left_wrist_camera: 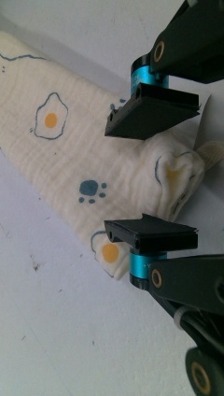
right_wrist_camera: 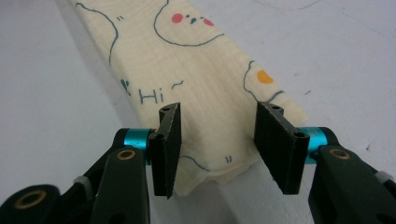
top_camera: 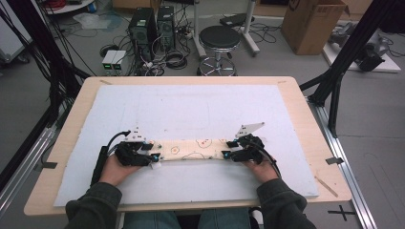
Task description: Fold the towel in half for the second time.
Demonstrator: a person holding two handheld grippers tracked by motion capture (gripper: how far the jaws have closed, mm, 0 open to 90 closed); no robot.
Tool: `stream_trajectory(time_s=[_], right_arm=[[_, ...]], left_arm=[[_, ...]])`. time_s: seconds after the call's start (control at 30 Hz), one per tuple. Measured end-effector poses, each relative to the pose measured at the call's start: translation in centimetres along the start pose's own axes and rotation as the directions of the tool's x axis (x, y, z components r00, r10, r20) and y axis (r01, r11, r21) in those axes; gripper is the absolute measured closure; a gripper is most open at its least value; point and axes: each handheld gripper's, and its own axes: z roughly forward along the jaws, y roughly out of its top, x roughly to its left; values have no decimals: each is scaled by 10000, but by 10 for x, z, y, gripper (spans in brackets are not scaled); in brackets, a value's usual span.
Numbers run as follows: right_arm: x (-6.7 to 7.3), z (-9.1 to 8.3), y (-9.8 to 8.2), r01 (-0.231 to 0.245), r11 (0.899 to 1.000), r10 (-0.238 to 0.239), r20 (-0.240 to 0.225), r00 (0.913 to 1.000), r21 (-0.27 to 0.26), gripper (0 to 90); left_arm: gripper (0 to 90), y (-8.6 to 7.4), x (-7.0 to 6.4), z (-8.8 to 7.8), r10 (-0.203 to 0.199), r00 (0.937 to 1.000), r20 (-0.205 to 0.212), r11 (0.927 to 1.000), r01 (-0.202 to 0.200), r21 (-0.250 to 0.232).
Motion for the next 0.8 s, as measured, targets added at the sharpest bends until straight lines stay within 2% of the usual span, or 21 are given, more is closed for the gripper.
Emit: stream_trajectory(time_s=[0.1,0.2,0.23,0.33,0.43,0.53,0.6,0.7,0.8], right_arm=[[0,0,0,-63,10000,63,-44,10000,-35,488],[1,-3,2,-172,9996,167,-232,9996,-208,463],[0,-5,3,-269,9993,262,-262,9993,-273,459],[-5,-16,11,-511,9950,481,-358,9982,-862,453],[-13,-22,19,-681,9934,675,-92,9977,-924,459],[-24,-20,25,-1067,9901,1078,70,9941,-913,492],[-30,-16,25,-1430,9859,1431,-54,9897,-871,510],[-38,-1,22,-1814,9830,1812,-107,9834,-265,548],[-39,9,21,-1847,9826,1850,-181,9826,178,580]], left_arm=[[467,1,-1,-1,58,10000,-17,10000,-58,3],[453,2,-1,-7,13,10000,33,9996,-13,-280],[447,3,0,-11,-124,9999,108,9986,130,-506],[423,7,6,-18,-299,9995,34,9965,301,-777],[413,10,14,-21,-794,9968,-8,9904,787,-1138],[418,9,22,-17,-1222,9924,-161,9875,1199,-1024],[436,8,27,-13,-1441,9893,-244,9862,1416,-859],[451,7,31,-6,-1721,9848,-222,9826,1700,-747],[472,5,34,0,-1920,9811,-229,9809,1911,-350]])
